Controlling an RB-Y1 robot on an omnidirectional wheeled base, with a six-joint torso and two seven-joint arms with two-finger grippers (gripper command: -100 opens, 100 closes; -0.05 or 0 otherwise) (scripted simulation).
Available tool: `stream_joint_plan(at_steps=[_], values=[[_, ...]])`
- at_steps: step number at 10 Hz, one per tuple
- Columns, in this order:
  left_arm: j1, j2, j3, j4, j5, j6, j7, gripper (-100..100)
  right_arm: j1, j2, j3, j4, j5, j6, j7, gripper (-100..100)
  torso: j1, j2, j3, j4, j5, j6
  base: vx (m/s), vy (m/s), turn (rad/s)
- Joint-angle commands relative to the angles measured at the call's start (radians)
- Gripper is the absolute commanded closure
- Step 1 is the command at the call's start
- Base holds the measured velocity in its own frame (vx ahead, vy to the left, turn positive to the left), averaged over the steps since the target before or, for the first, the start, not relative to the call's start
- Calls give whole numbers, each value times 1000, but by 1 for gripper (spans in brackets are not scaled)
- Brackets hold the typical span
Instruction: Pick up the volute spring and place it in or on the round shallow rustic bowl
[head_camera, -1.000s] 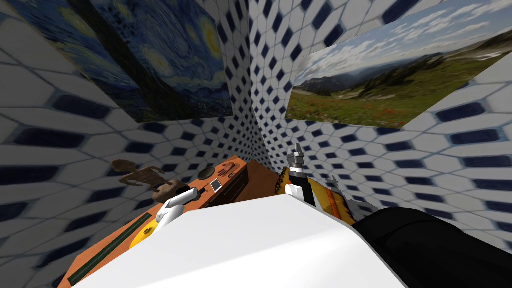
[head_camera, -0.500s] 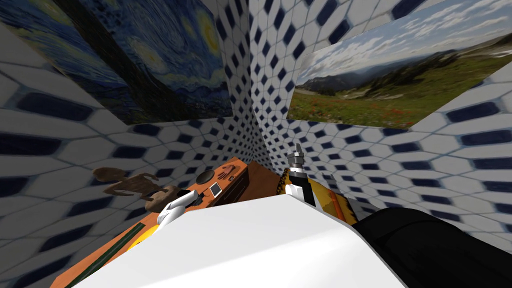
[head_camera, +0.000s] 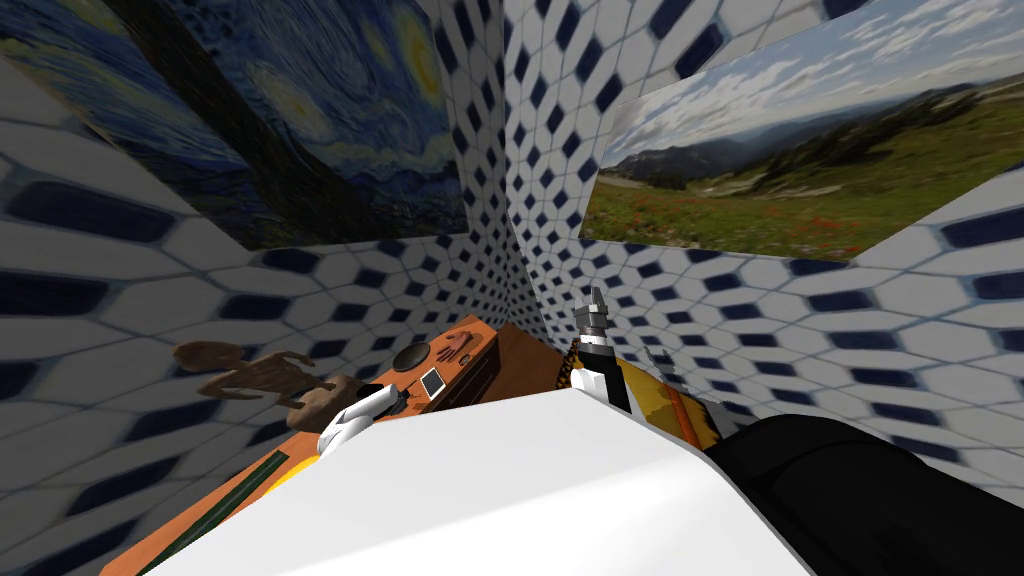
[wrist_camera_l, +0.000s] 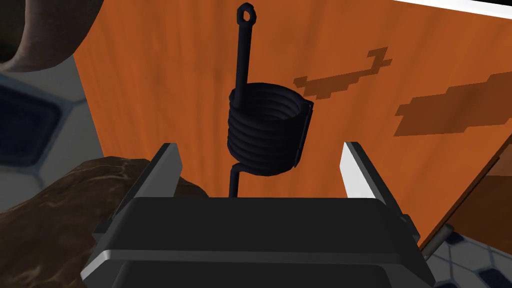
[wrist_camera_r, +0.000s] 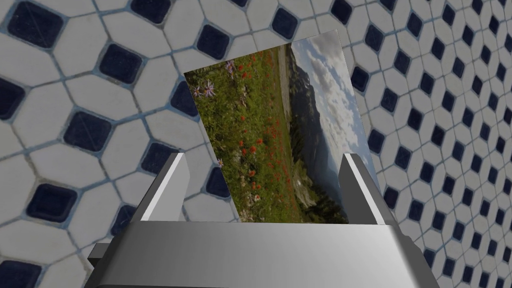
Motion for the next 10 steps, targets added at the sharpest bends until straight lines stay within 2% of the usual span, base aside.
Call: stream_joint_plan(at_steps=[1,3,4,8,9,10], values=[[2,-5,-6,28,1,-35,-3,-100,0,0,0,0,0,0,0,0,0,0,0,0,0,0,57,43,33],[6,-7,-5,15,0,-24,-1,-100,0,0,0,0,0,0,0,0,-2,3,2,1,0,0,3,0,5],[5,-7,-5,17,0,-27,-1,100,0,0,0,0,0,0,0,0,-3,4,2,1,-1,0,0,0,0],[5,-7,-5,17,0,-27,-2,100,0,0,0,0,0,0,0,0,0,3,2,1,0,0,0,0,0],[5,-7,-5,17,0,-27,-2,0,0,0,0,0,0,0,0,0,0,3,2,1,0,0,0,0,0],[-6,4,1,5,0,2,0,100,0,0,0,0,0,0,0,0,0,3,2,0,1,0,-35,-15,-51]])
